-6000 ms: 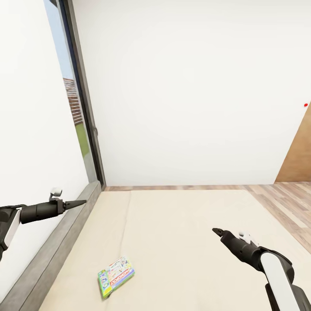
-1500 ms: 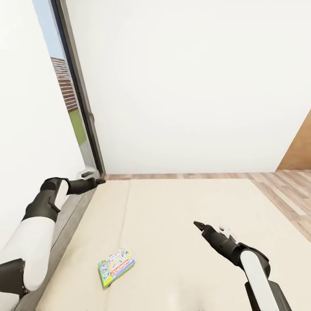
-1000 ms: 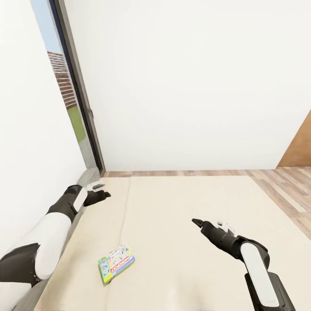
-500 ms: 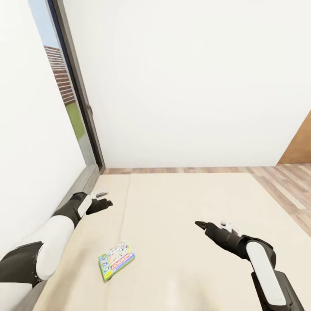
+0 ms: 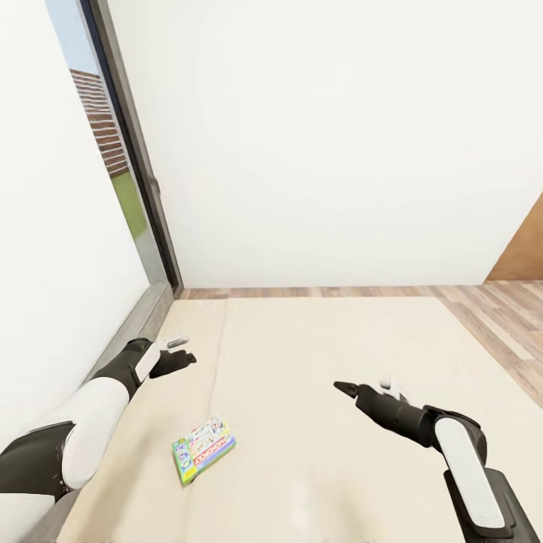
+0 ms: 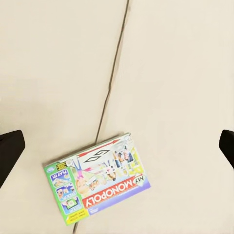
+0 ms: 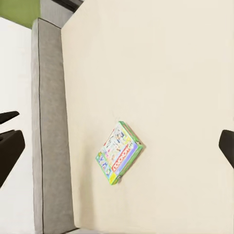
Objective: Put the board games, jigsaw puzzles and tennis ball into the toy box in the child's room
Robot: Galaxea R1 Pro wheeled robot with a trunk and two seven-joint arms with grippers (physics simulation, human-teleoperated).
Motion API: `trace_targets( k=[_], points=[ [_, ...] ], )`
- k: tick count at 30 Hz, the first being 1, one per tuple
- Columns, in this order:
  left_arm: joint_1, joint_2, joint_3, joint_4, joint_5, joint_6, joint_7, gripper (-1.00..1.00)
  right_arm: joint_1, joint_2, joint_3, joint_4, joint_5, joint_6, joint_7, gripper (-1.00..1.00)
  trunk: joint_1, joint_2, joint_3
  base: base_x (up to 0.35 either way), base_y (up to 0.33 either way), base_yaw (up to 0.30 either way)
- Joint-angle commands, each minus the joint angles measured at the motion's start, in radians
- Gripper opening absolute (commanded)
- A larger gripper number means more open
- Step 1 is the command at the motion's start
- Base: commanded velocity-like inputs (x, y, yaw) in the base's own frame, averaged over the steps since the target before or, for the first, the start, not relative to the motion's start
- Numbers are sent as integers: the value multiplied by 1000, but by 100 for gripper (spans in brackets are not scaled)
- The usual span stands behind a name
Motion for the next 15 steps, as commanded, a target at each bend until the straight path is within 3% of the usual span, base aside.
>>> trace_targets(
  k=[1, 7, 15],
  points=[
    [-1, 0, 4, -1, 5, 6, 0, 100, -2, -4, -1, -1, -11, 9, 5, 100, 0, -2, -3, 0, 0, 0],
    [-1, -2, 3, 1, 5, 12, 0, 100, -5, -26, -4, -1, -11, 29, 69, 100, 0, -2, -13, 0, 0, 0],
    [-1, -4, 4, 24, 5, 18, 1, 100, -6, -37, -6, -1, -13, 40, 94, 100, 0, -2, -26, 0, 0, 0]
  ],
)
